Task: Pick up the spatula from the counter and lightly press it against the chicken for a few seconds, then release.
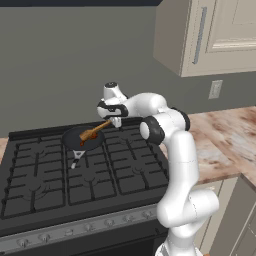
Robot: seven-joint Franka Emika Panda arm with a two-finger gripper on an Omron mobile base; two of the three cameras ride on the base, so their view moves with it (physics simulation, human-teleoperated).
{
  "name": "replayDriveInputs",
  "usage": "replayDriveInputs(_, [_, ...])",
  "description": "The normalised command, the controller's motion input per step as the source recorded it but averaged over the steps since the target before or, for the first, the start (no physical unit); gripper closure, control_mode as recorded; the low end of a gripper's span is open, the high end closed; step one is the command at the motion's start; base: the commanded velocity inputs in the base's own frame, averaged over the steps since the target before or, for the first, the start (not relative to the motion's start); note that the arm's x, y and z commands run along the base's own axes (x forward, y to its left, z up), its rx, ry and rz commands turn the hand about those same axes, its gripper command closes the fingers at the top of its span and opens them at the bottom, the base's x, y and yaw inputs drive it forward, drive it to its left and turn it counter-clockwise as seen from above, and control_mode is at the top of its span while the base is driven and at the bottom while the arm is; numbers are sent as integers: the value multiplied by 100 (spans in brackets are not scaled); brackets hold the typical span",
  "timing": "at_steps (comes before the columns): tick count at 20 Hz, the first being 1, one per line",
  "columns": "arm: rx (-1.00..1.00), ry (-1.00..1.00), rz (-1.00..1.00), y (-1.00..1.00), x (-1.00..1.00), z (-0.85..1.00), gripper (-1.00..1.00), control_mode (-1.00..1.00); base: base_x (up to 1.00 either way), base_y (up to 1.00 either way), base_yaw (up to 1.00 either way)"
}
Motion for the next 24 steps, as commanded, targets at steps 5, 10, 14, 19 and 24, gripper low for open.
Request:
replayDriveInputs(5, [0,0,0,0,0,-7,100,-100,0,0,0])
replayDriveInputs(10, [0,0,0,0,0,-3,100,-100,0,0,0])
replayDriveInputs(14, [0,0,0,0,0,-2,100,-100,0,0,0])
replayDriveInputs(19, [0,0,0,0,0,-3,100,-100,0,0,0])
replayDriveInputs(24, [0,0,0,0,0,0,100,-100,0,0,0])
